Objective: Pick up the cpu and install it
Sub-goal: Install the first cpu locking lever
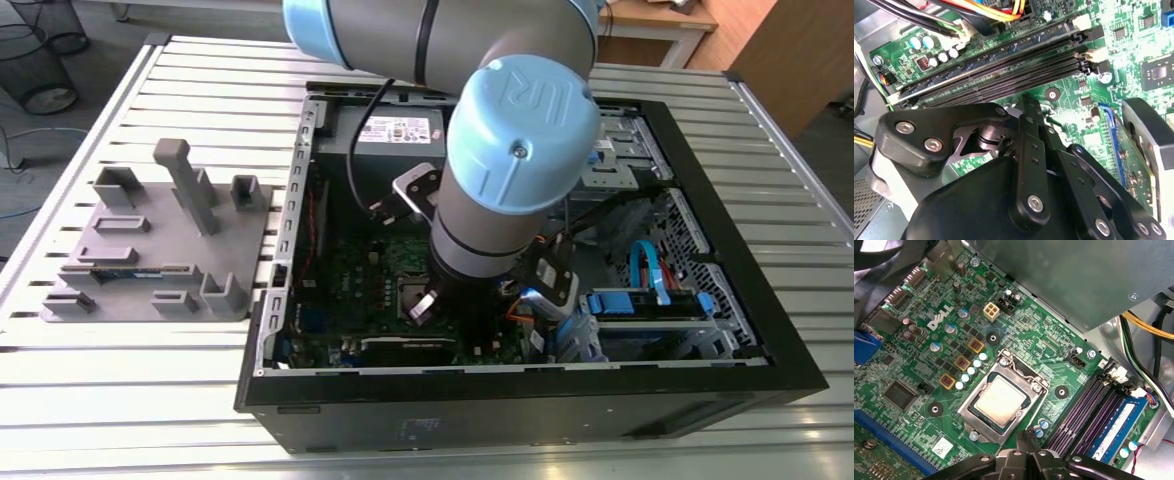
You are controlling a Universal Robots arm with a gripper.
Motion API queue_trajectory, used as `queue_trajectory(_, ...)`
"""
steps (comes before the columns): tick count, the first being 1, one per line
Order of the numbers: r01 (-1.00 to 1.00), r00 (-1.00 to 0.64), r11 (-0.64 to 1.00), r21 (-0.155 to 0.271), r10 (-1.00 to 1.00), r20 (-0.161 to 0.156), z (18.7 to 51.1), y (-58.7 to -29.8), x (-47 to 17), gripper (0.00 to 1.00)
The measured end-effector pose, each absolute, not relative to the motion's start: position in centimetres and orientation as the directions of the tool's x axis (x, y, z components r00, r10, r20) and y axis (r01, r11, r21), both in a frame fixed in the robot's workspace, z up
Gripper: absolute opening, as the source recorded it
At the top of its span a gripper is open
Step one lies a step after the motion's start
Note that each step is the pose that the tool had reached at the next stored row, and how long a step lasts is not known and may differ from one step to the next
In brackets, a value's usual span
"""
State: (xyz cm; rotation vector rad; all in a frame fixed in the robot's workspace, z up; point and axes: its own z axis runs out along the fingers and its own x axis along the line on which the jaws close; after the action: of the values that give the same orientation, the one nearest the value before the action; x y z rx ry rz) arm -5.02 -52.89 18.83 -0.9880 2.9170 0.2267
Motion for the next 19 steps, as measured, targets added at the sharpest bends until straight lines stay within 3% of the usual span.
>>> queue_trajectory(19,-0.608,-0.794,0.783,0.130,-0.599,-0.104,18.79,-53.09,-5.13,0.11)
